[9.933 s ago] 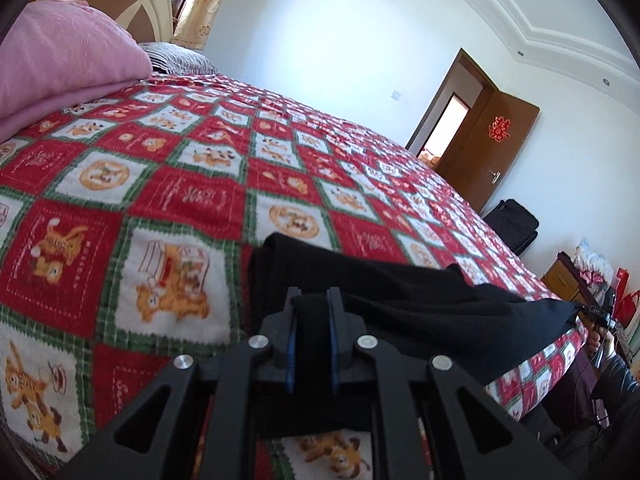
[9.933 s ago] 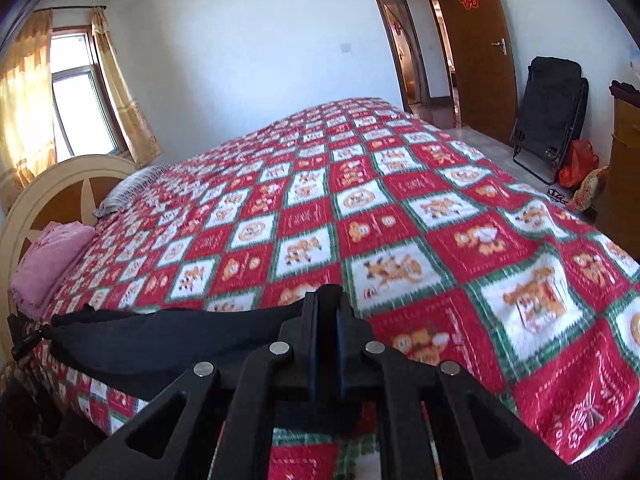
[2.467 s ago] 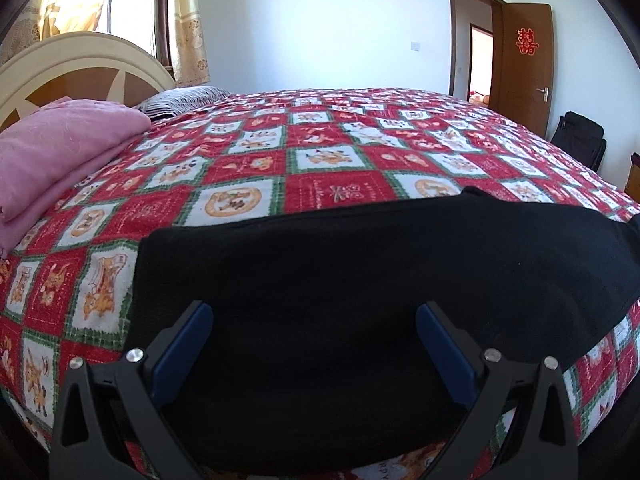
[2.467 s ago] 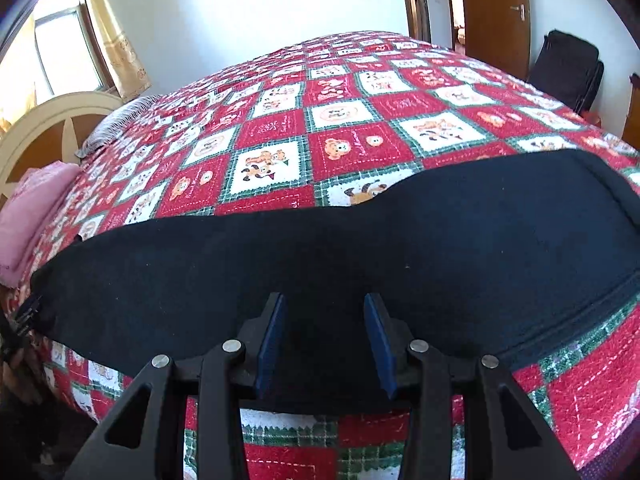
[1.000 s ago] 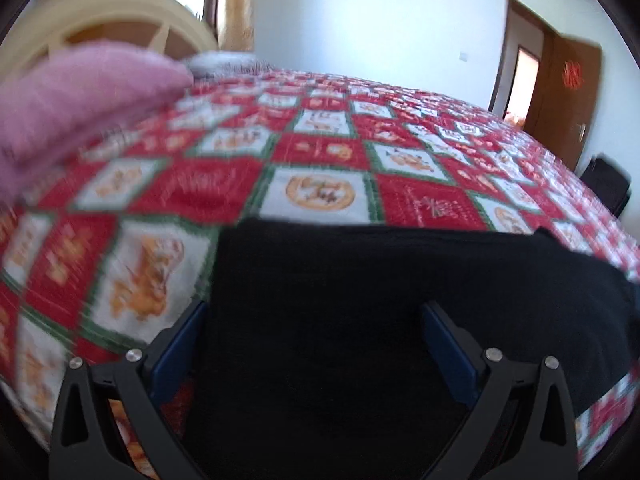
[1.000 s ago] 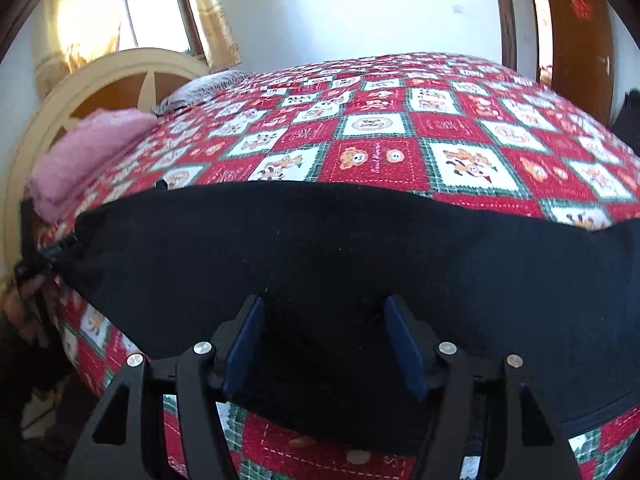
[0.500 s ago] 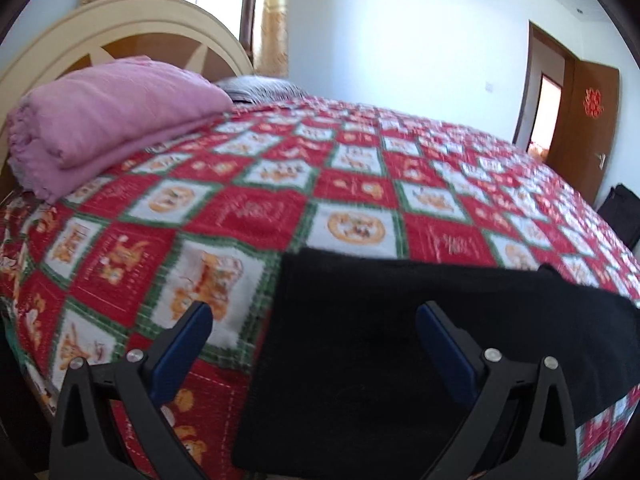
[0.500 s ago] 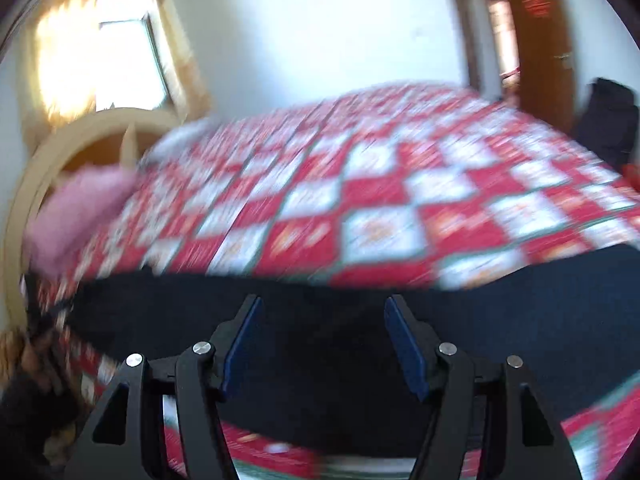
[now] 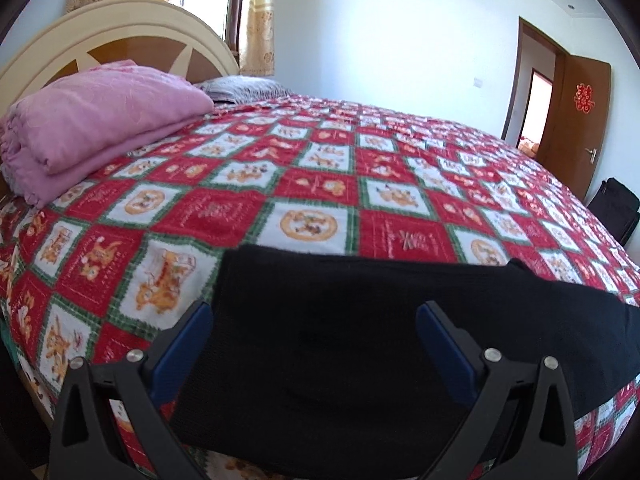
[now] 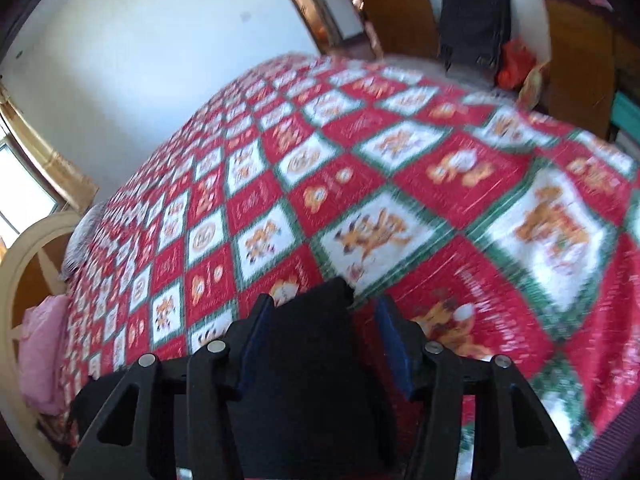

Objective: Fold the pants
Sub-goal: 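Grasp the folded pants' edge with the right tool and lift it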

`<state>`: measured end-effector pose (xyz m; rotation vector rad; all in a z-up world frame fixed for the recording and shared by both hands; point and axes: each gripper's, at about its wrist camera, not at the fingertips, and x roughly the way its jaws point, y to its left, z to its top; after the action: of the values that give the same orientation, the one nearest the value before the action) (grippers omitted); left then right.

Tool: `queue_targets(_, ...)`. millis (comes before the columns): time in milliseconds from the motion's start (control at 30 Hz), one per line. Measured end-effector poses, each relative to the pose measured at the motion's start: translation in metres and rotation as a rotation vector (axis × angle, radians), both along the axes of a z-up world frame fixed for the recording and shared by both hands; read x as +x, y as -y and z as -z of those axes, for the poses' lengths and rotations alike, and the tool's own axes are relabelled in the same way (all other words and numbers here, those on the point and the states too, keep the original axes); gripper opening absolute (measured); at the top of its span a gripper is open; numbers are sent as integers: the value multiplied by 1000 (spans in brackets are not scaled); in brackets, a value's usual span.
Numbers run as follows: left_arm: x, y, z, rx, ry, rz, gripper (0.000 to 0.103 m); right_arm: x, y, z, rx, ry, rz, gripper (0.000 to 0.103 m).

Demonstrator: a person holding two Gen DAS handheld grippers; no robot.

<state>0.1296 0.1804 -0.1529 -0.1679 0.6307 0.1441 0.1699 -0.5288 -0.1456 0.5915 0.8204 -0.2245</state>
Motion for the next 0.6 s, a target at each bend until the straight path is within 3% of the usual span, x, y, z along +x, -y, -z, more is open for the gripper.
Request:
queue_targets(67, 1, 1, 5, -4, -17, 1, 103, 5, 0, 8, 2, -10, -5, 17)
queue_targets(133, 2, 3, 8, -3, -32, 1, 103, 2, -3, 5, 19, 40, -17, 8)
queue_targets(233, 1, 4, 12, 6, -42, 3, 103, -13, -5, -4, 13, 139, 15, 7)
queue_targets(333, 1, 7, 14, 25, -44, 5, 103, -7, -3, 16, -24, 53, 28, 7)
queue_targets(467, 0, 7, 13, 21, -40, 12, 103, -17, 12, 18, 12, 88, 76, 8)
queue_targets(567, -3, 2, 10, 21, -28, 5, 103, -36, 19, 6, 22, 113, 130, 37)
queue_targets(600, -3, 1, 10, 21, -25, 0, 103, -44, 20, 2, 33, 134, 138, 38)
